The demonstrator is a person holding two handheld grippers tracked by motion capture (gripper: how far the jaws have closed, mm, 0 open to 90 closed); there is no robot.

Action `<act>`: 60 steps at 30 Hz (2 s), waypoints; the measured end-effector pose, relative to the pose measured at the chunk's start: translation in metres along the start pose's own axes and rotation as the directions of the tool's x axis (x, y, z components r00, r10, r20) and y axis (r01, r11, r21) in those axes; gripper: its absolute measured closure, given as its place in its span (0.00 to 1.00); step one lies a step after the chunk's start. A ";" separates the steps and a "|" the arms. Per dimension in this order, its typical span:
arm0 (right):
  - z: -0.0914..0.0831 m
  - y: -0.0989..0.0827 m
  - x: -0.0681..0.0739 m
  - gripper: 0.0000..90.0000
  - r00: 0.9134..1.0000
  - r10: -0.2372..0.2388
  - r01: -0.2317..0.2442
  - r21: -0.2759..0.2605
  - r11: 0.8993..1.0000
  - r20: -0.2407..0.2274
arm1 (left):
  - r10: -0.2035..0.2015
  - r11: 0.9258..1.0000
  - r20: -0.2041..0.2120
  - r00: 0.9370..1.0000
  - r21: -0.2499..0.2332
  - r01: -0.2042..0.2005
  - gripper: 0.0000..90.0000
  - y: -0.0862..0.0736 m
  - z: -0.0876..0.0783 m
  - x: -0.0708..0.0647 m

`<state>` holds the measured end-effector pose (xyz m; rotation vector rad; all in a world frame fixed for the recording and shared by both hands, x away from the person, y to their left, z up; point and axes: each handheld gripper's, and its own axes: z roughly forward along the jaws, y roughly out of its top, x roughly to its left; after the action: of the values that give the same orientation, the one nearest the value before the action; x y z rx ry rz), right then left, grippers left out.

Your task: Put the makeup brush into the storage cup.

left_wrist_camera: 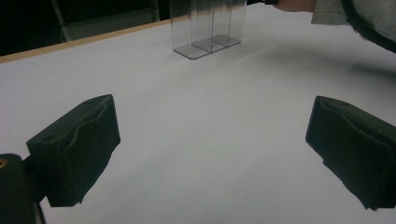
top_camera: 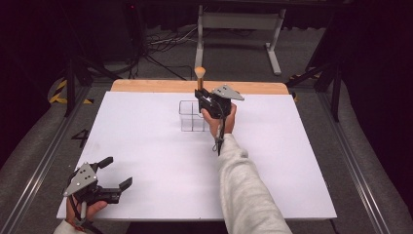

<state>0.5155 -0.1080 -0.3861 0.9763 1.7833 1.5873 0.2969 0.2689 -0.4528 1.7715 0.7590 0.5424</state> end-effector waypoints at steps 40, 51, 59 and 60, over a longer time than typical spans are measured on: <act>-0.010 -0.021 0.007 0.83 1.000 0.002 -0.003 0.047 0.999 0.011 | -0.004 1.000 -0.002 1.000 0.015 0.004 0.05 0.000 0.002 0.000; -0.012 -0.019 0.006 0.82 1.000 0.003 -0.004 0.046 0.999 0.018 | -0.007 1.000 0.005 1.000 0.012 0.007 0.05 0.000 0.002 0.000; -0.014 -0.017 0.006 0.48 0.999 -0.003 0.000 0.046 0.999 0.049 | -0.008 1.000 0.009 1.000 0.015 0.008 0.05 0.000 0.003 0.000; -0.015 -0.016 0.006 0.48 0.999 -0.003 0.001 0.045 0.999 0.047 | -0.008 1.000 0.009 1.000 0.016 0.008 0.05 0.000 0.003 0.000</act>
<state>0.4981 -0.1126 -0.3997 1.0242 1.7943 1.5164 0.2987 0.2668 -0.4541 1.7840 0.7658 0.5241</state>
